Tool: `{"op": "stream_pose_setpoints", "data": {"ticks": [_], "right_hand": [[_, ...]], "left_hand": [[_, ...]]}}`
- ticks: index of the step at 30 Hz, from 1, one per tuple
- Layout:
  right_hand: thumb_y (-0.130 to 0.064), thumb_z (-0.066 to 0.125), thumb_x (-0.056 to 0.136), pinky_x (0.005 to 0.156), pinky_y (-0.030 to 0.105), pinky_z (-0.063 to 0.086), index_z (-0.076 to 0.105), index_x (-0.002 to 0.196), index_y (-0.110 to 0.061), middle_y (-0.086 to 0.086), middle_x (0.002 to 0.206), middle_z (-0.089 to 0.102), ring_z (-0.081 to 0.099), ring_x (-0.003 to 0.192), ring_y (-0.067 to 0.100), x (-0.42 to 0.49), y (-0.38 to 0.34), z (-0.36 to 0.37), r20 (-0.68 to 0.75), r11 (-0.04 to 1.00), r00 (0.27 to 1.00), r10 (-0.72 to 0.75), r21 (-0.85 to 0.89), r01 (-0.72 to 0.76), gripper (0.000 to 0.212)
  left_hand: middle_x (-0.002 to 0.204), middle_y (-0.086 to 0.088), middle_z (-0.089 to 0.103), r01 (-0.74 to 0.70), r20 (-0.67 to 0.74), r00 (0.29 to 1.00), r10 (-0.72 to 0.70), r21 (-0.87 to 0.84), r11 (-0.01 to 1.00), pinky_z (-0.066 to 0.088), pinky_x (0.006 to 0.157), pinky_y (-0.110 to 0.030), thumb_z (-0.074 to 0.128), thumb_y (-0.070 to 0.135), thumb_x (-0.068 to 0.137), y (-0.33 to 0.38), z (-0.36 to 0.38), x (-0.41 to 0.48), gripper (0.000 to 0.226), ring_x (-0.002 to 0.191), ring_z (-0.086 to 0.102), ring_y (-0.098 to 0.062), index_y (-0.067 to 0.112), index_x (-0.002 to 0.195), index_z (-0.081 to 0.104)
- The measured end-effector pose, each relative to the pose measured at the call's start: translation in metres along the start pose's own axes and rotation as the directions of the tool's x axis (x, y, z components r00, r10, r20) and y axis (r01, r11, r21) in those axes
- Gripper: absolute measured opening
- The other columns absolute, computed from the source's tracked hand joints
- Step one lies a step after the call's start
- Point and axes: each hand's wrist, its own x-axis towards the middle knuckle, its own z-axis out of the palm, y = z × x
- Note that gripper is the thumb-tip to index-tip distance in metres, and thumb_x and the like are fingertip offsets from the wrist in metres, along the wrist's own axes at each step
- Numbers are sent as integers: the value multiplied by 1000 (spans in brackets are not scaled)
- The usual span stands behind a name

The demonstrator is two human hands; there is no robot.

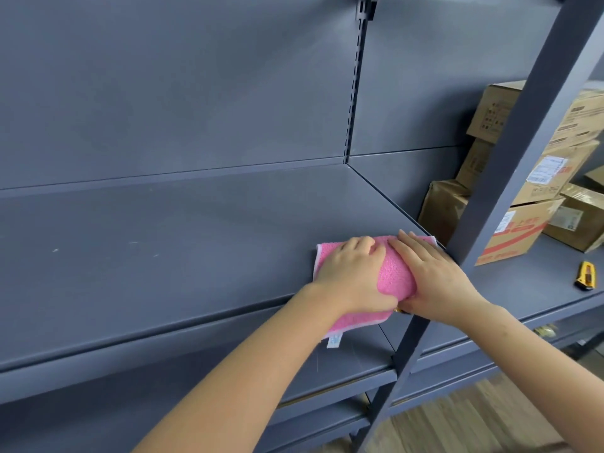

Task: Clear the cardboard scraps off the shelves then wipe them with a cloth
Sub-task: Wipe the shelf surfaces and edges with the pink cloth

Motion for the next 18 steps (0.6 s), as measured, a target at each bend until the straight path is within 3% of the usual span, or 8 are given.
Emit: {"op": "stream_pose_setpoints", "data": {"ticks": [3,6,14,16,18], "right_hand": [[-55,65,71,116,29,-1,4,148,-25,0,158,4,3,146,17,-7,2,-4,92,999,995,-34,-38,38,103],[-55,55,80,109,25,-14,-8,145,-27,1,158,-1,-2,146,18,-16,-4,0,59,992,994,-90,-81,95,95],[-42,50,88,112,30,-13,-1,148,-13,10,157,0,-1,146,26,-22,-17,1,70,988,994,-80,-129,88,83],[-28,53,88,115,35,-3,11,146,-6,17,155,11,11,144,33,-28,-24,2,17,989,995,-100,-109,102,75],[-10,50,78,112,47,18,33,138,5,27,145,32,30,135,43,-41,-32,9,-115,990,985,-127,-69,120,65]], "left_hand": [[156,-5,22,122,49,992,-115,-185,975,15,116,-35,43,37,94,-20,-10,-11,60,144,18,-20,16,148,26],[155,-8,27,172,-47,984,-175,-52,984,9,118,-34,28,34,100,-34,-7,-28,49,144,20,-21,17,146,30],[124,-5,50,98,-220,970,-105,-41,994,29,100,-30,40,26,97,-25,-7,-40,36,115,46,-22,15,131,48],[113,-8,55,51,-299,953,-46,7,999,33,90,-31,49,16,92,-16,-7,-50,30,104,50,-26,12,121,56],[92,-12,61,-3,-379,925,25,57,998,41,74,-34,63,-3,74,-6,0,-67,30,81,58,-30,7,102,66]]}}
